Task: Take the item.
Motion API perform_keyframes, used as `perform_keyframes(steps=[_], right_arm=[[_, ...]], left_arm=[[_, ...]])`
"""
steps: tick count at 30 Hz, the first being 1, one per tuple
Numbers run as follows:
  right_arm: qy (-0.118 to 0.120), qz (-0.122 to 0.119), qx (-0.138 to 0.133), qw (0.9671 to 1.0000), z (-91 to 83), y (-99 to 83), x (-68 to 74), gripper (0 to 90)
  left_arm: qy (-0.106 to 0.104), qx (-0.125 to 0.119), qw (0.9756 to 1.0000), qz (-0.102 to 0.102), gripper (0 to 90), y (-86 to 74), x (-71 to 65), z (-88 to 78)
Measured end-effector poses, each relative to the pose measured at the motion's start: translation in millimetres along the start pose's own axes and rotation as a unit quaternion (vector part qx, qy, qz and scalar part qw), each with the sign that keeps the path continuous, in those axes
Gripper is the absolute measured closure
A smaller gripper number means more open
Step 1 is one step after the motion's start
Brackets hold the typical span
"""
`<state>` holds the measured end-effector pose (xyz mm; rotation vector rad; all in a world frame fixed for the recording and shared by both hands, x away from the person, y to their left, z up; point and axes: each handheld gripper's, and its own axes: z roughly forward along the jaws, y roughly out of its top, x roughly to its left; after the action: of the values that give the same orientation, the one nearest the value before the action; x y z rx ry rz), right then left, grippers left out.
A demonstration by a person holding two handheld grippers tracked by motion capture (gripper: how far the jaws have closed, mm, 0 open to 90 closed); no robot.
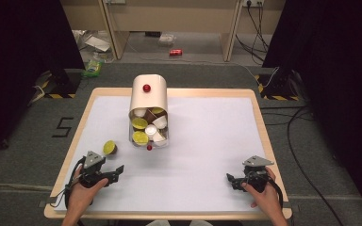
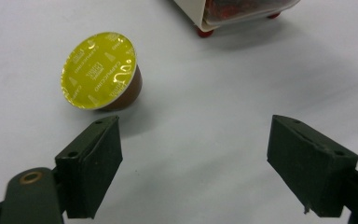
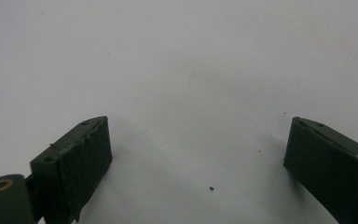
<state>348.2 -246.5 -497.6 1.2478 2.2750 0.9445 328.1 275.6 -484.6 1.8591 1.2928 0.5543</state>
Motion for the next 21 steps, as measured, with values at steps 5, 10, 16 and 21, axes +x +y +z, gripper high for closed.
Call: perform_keyframes(steps=[5,10,16,21], right_arm=[[0.000,0.002,0.000,1.0000,0.0,-0.1,0.3,7.8],[0.000,0.000,-0.001,1.0000,0.2,0.0,-0.1,7.8],[0.000,-0.001,-0.001,1.0000,0.2,0.0,-0.2,7.7],[0.000,0.000,-0.001,1.0000,0.2,0.0,-0.1,7.7]], left_arm=[[-0.001,0.005,1.0000,0.000,18.0,-4.6,-1.0,1.8],[-0.003,0.014,0.9999,0.004,18.2,-10.6,-2.7,2.3],[-0.006,0.023,0.9997,0.009,18.2,-16.4,-6.3,3.0],[-0.008,0.025,0.9996,0.011,18.2,-20.3,-9.3,2.3]])
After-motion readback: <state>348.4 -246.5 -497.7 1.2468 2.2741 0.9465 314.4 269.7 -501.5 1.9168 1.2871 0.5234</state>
